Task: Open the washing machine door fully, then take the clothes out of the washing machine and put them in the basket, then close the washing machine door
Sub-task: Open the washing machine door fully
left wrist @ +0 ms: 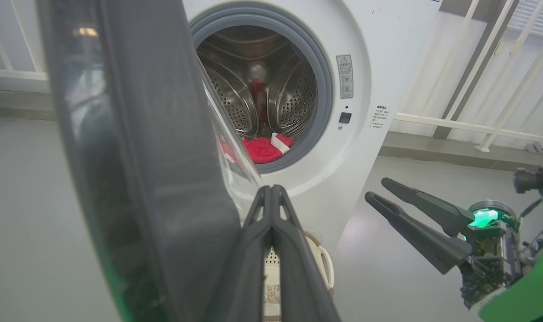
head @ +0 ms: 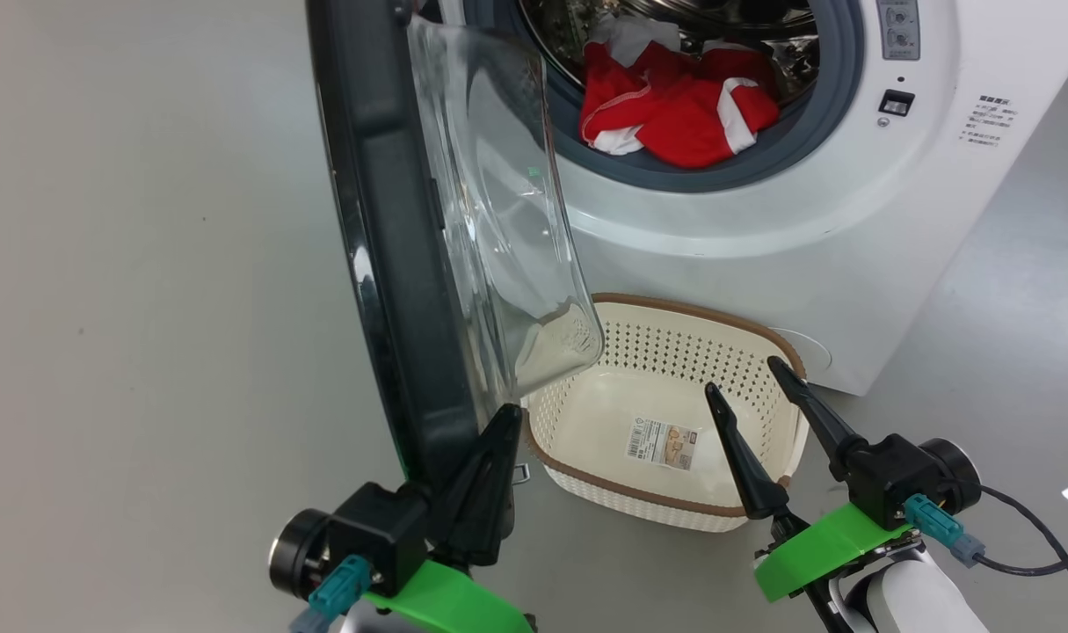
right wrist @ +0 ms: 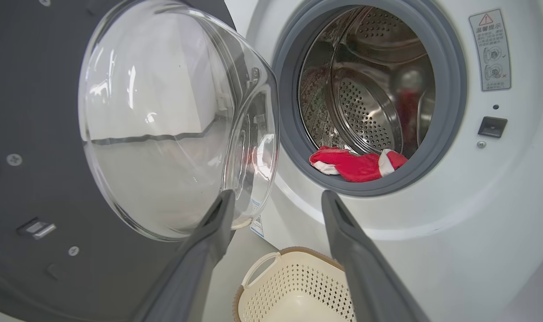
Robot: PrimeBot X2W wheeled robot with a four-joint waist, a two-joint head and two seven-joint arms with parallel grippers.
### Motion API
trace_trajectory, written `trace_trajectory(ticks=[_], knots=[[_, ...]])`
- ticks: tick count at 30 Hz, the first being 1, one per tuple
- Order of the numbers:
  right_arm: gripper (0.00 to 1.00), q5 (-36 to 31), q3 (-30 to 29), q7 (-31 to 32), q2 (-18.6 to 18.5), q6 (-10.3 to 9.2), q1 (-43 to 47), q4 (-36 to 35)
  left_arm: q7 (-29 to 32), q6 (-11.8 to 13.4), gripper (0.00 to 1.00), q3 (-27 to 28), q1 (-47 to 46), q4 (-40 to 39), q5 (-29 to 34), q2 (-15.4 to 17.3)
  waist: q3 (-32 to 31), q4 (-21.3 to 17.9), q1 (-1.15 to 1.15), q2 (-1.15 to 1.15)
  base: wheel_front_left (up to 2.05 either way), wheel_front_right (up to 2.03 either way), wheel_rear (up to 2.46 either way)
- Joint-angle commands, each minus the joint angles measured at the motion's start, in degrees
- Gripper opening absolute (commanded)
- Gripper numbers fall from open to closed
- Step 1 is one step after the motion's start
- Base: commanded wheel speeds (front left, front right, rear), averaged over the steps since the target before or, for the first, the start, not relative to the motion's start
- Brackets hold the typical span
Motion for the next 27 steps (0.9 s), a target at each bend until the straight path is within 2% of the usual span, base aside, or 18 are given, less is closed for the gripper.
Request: trace_trajectory(ticks=[1,16,27], knots=[[1.00,0.04,1.52,-0.36,0.37,0.02,-1.21,-1.61,-0.38,1.12,0.00,3.07,-0.17,-1.28,-0.07,1.13,0.12,0.23,0.00,0.00,0.00,0.00,0.00],[1.00,0.19,1.79,-0.36,0.37,0.02,-0.67,-1.57,-3.70,4.78,0.00,8.28,1.88,-0.87,0.02,3.75,0.23,2.79,0.00,0.00,0.00,0.00,0.00],[1.00,-0.54,1.90,-0.36,0.37,0.02,-0.77,-1.31,-7.63,6.03,0.00,14.18,2.09,1.80,-2.50,5.59,1.44,3.66,0.00,0.00,0.00,0.00,0.00]])
